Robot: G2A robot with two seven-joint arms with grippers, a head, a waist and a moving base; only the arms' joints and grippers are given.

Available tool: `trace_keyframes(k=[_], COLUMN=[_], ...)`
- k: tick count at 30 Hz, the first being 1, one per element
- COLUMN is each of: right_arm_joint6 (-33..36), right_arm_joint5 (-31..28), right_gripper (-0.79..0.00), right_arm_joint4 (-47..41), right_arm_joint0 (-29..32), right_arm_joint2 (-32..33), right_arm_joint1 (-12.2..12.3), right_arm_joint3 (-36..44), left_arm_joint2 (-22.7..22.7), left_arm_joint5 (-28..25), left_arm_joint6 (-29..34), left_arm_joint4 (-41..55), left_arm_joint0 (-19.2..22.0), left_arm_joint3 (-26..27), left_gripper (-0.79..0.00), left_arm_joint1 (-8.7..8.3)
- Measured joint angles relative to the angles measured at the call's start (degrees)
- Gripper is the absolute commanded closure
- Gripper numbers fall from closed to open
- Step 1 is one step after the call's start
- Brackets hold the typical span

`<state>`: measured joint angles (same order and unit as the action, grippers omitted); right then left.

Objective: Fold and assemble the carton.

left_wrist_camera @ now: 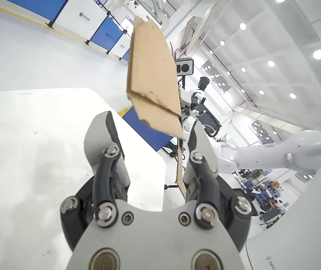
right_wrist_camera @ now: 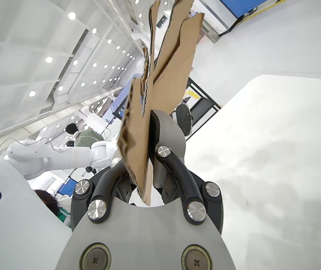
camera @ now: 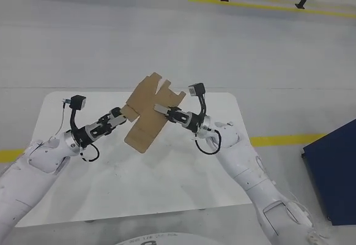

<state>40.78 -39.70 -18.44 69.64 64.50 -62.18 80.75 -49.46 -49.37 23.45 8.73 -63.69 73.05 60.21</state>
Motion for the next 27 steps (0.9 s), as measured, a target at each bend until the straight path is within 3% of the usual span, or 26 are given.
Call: trace_keyframes(k=[9, 15, 18, 27], right_arm_joint6=[-0.3, -0.8, -1.1, -2.8], right_arm_joint5=[-0.1, -1.4, -1.4, -0.9], right_gripper=[0.0, 0.0, 0.0, 0.0], right_arm_joint4=[1.4, 3.4, 4.2, 6.5], right_arm_joint0=[0.4, 1.3, 1.5, 2.7], right_arm_joint2=[0.6, 0.8, 1.0, 1.7], right_arm_joint1=[0.0, 0.0, 0.0, 0.0], right_arm_joint3=[0.2, 1.2, 1.6, 3.1], left_arm_joint2=[0.0, 0.2, 2.0, 7.5], left_arm_joint5=[-8.6, -8.2, -6.1, -4.3], left_arm_joint6=[4.6, 17.6, 21.3, 19.6], left_arm_joint4=[12.6, 27.7, 26.5, 23.3], left_arm_joint0=[1.1, 2.5, 4.5, 8.4], left_arm_joint3=[-3.8, -5.3, -7.4, -14.3], left_gripper=[-0.523, -0.52, -0.517, -0.52], left_arm_joint1=[0.79, 0.68, 1.36, 5.08])
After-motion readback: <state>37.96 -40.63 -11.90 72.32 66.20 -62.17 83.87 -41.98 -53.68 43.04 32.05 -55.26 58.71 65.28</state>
